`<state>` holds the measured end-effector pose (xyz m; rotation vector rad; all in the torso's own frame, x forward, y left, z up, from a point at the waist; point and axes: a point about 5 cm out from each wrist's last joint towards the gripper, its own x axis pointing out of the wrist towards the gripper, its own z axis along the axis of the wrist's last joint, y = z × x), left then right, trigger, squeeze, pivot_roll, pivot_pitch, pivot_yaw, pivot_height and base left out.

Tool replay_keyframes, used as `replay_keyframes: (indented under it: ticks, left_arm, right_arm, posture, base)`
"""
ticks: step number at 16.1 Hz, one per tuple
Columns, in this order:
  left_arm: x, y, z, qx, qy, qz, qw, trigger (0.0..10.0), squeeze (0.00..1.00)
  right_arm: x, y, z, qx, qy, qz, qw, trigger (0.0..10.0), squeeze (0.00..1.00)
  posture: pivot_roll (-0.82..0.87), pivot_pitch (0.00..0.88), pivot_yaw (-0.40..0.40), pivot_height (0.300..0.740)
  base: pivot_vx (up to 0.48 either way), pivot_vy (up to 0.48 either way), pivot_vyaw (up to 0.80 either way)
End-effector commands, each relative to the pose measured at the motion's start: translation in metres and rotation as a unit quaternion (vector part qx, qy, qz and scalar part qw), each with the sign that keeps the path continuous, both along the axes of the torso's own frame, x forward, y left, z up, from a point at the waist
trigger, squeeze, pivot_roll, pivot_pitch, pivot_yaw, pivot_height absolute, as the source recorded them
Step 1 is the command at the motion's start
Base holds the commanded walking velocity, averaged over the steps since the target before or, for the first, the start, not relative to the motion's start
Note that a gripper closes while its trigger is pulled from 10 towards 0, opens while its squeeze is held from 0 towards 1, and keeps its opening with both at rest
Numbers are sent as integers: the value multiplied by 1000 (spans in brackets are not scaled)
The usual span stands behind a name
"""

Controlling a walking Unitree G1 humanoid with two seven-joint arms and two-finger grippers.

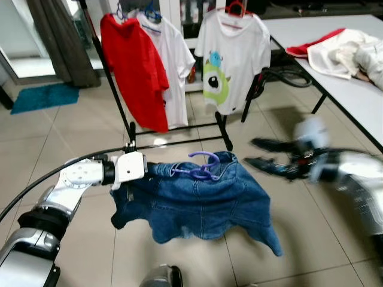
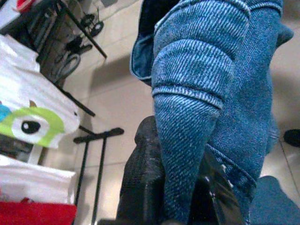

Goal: Hang hanger

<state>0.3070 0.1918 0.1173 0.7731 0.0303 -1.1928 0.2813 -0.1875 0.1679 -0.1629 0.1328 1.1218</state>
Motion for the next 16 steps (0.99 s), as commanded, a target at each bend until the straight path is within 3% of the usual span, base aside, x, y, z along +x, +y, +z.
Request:
replay_keyframes:
  ticks: [1,9,10,11,12,16]
  left_arm:
    - [3,-1,10,-15,-15,0,1000,0,0]
    - [5,-13,20,-37,-25,-12,999,0,0]
    - [5,-15,21,-41,-26,-13,999,0,0]
    - [5,-16,22,-45,-27,-14,999,0,0]
    - [5,-16,22,-47,-27,-14,998,0,0]
    - [7,-16,24,-57,-24,-6,998,0,0]
  right_arm:
    - [-2,9,0,2,0,7,1000,10000,0]
    - [-14,63,-20,4,52,62,997,10000,0]
    - [-11,67,-22,3,55,54,997,9255,0]
    - [-8,68,-24,-1,55,42,998,1137,0]
    - [-6,68,-24,-2,54,36,998,0,0]
    - [-7,68,-22,4,51,39,998,0,0]
  posture:
    - [-74,37,102,740]
    - [-70,37,90,740]
    - [-71,37,89,740]
    - [-71,36,89,740]
    - [-71,36,89,740]
    - [-74,33,91,740]
  base:
    - [0,0,0]
    - [0,0,0]
    - [0,0,0]
    - [0,0,0]
    - [0,0,0]
    - [0,0,0]
